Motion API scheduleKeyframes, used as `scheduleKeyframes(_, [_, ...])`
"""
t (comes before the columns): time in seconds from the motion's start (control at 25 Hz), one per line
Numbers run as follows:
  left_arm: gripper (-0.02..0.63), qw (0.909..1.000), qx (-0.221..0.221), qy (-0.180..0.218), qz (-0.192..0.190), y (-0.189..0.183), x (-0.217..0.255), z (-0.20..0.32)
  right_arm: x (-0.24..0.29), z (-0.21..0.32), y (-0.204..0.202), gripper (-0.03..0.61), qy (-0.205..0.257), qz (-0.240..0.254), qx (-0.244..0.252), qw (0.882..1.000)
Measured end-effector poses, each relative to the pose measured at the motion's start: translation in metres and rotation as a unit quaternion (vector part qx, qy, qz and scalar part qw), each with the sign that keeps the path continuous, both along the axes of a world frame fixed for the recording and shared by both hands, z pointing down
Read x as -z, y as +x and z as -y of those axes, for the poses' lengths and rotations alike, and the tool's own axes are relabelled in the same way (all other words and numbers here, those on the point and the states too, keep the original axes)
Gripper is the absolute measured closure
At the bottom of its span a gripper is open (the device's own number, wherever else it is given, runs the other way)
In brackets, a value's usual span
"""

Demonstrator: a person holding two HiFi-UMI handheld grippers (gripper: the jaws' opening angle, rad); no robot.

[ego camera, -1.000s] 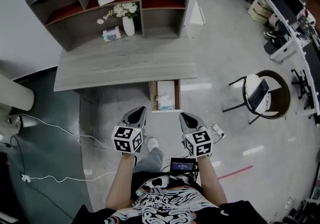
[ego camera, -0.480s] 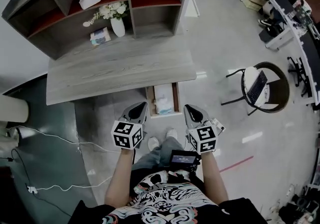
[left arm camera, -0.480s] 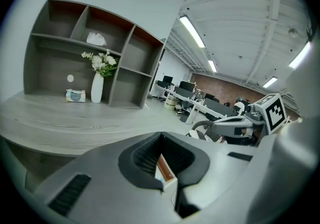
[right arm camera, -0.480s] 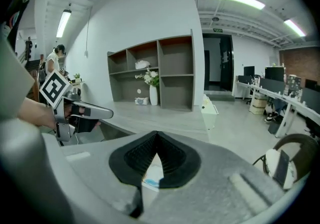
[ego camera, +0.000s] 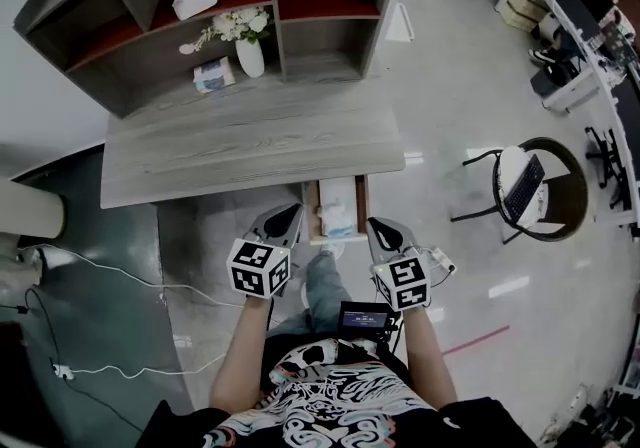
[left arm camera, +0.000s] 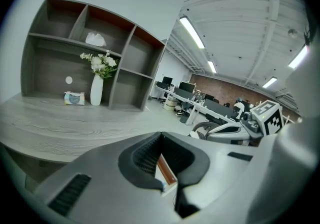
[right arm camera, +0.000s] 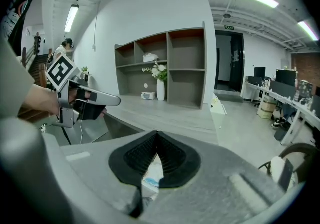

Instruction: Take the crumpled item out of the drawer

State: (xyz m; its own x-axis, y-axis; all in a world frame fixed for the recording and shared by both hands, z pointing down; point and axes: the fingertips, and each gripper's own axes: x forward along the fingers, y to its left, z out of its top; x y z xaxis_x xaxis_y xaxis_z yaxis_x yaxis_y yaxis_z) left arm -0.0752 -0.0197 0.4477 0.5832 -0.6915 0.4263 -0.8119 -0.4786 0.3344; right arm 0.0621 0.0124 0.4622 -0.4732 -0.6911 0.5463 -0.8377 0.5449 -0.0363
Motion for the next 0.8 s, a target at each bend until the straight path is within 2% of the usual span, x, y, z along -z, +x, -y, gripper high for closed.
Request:
scheduleKeyframes(0.32, [0.611, 1.0, 0.004, -0.007, 0.004, 0.001, -0.009, 0.012, -0.001, 0.016, -0.002, 0.574, -0.001, 0.014, 0.005, 1.0])
scheduleKeyframes(0.6, [0.611, 0.9997, 0.001, -0.023, 0.005, 0.006, -0.022, 0.016, -0.015, 0.018, 0.004, 0.574, -0.022, 0.01, 0.003, 1.0])
scheduleKeyframes(0.8, [0.611, 0.9988, -0.011, -0.034, 0.034, 0.01, -0.037, 0.014, -0.028, 0.021, 0.004, 0.574, -0.04, 0.007, 0.008, 0.999])
